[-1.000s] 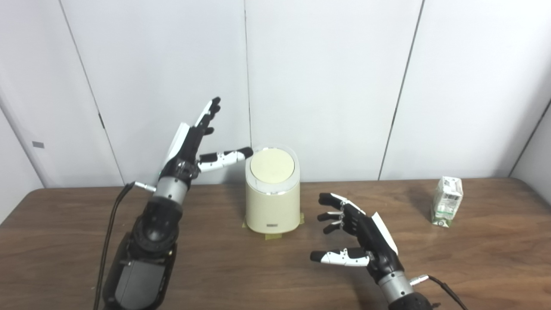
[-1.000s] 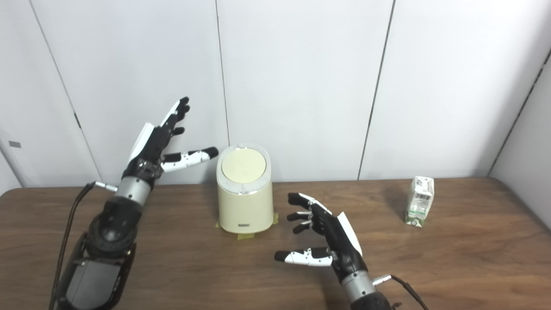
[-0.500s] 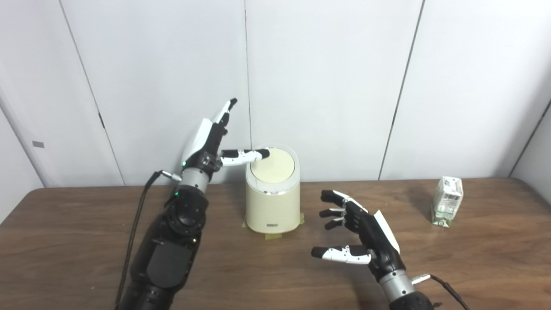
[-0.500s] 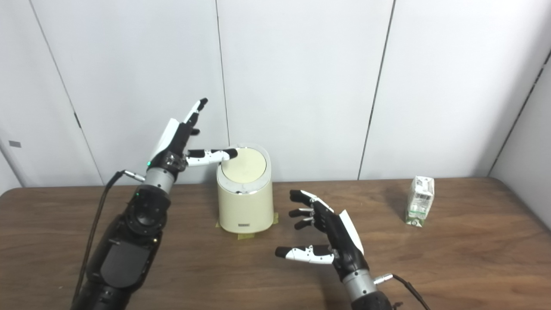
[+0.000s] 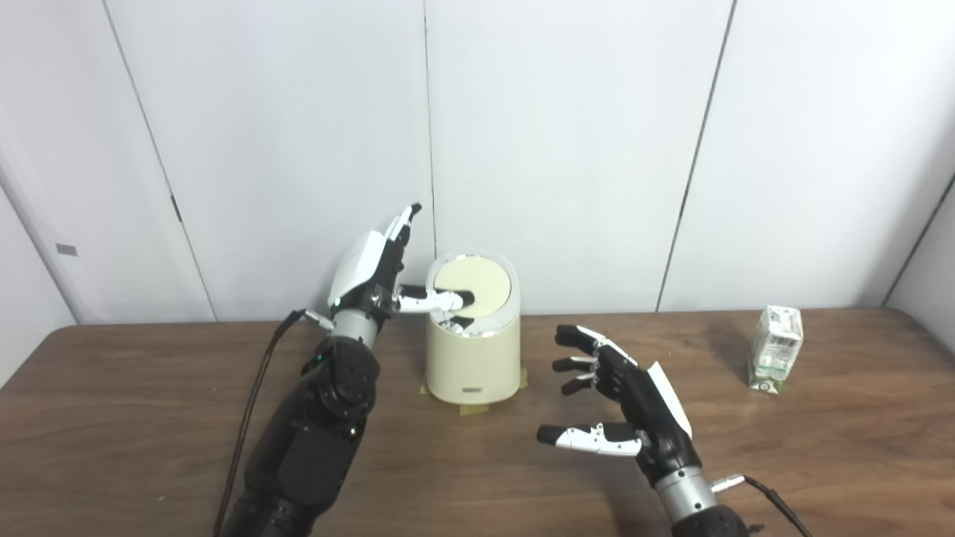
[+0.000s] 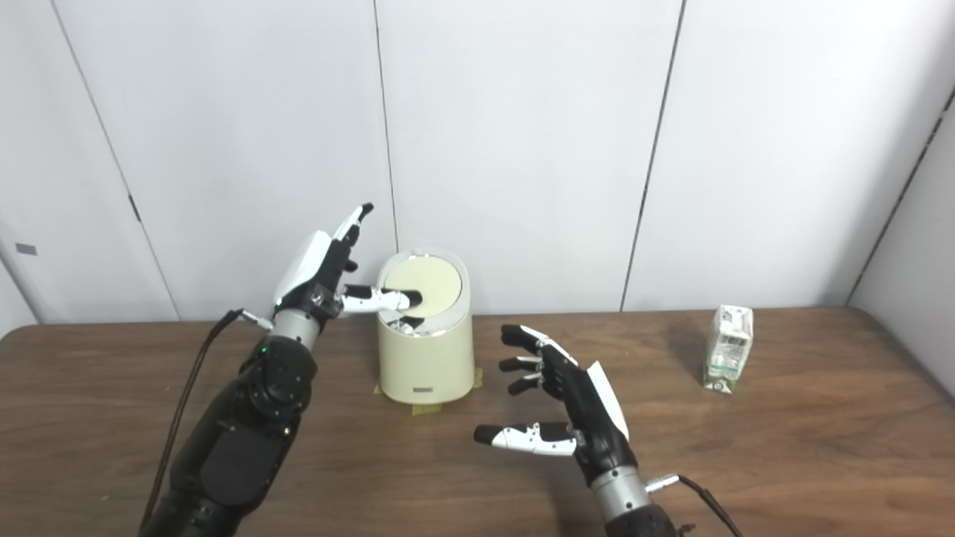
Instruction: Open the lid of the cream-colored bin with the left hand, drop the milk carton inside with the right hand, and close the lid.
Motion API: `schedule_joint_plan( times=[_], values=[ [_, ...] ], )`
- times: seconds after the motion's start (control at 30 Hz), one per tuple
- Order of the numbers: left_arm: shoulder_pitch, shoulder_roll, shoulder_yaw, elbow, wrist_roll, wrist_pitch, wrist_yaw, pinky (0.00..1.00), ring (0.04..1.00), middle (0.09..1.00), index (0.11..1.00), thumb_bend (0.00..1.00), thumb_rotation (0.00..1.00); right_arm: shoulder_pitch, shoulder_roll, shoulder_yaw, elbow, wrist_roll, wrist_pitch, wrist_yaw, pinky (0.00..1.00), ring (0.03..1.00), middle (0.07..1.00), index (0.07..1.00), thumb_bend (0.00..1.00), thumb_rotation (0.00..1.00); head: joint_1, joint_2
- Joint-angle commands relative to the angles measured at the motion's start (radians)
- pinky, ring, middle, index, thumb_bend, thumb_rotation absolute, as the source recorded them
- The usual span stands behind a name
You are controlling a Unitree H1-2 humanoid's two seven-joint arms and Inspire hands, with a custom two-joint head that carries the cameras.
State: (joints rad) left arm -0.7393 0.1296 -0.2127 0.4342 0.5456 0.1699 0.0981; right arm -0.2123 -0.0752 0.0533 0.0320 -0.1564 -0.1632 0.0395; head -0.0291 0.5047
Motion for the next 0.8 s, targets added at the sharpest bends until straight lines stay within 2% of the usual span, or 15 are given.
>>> schedule_joint_plan(
  times=[0.0,0.23,0.47,0.63,0.77],
  values=[
    [-0.06,0.007,0.001,-0.011,0.014,-0.02,0.035,0.78,0.966,0.997,1.0,0.92,0.27,-0.032,0.006,0.0,-0.039,0.006,-0.013,-0.007,0.55,0.699,0.815,0.8,0.77,0.18,-0.002,0.001],
    [-0.049,0.01,-0.018,0.017,0.044,-0.003,0.067,0.8,0.978,0.978,1.0,0.89,0.23,-0.032,0.011,0.002,-0.045,-0.003,-0.006,-0.01,0.56,0.699,0.814,0.799,0.76,0.18,-0.005,0.003],
    [-0.038,0.026,-0.031,0.033,0.058,0.008,0.085,0.78,0.97,0.965,1.0,0.86,0.19,-0.035,0.014,0.004,-0.04,0.004,-0.016,-0.006,0.56,0.698,0.818,0.802,0.75,0.17,-0.005,0.0],
    [-0.05,0.096,-0.149,0.024,0.229,0.021,0.101,0.83,0.967,0.967,1.0,0.89,0.21,-0.036,0.012,0.006,-0.041,-0.013,-0.018,-0.012,0.55,0.695,0.814,0.801,0.75,0.19,-0.003,0.003],
    [-0.07,0.153,-0.247,-0.006,0.356,0.059,0.038,0.86,0.951,0.964,1.0,0.93,0.21,-0.035,0.009,0.005,-0.045,-0.014,-0.011,-0.011,0.55,0.697,0.817,0.802,0.74,0.2,0.002,0.003]
  ],
)
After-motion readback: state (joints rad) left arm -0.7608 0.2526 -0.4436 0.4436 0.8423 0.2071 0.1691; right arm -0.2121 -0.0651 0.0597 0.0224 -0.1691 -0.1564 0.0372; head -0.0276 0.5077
